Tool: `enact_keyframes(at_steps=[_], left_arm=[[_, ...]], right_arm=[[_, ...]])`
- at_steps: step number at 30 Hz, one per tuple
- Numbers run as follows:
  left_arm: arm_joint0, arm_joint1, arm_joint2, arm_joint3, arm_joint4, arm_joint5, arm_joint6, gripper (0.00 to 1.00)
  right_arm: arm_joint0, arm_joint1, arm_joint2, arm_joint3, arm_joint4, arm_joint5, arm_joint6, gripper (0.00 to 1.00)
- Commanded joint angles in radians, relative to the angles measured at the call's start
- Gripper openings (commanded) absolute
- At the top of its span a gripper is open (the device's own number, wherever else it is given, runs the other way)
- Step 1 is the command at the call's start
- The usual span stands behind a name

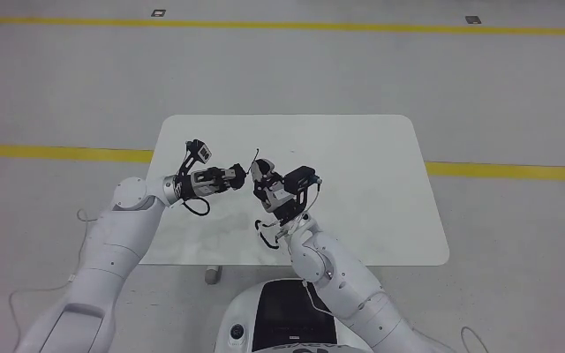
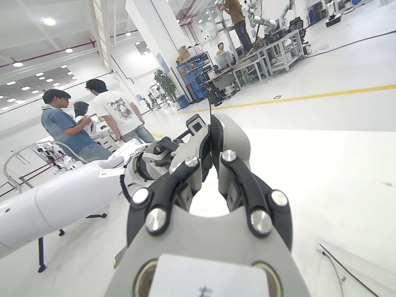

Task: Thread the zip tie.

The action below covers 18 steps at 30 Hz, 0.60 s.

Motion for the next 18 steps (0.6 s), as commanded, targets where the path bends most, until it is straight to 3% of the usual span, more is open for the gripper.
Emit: enact_keyframes(at_steps=[1, 18], left_arm=[[0.0, 0.0, 0.0, 0.0, 0.0, 0.0, 0.0, 0.0], [0.0, 0.0, 0.0, 0.0, 0.0, 0.0, 0.0, 0.0]], right_arm=[[0.0, 0.0, 0.0, 0.0, -0.003, 0.0, -0.002, 0.0], [-0.002, -0.002, 0.005, 0.002, -0.009, 0.001, 0.002, 0.0]])
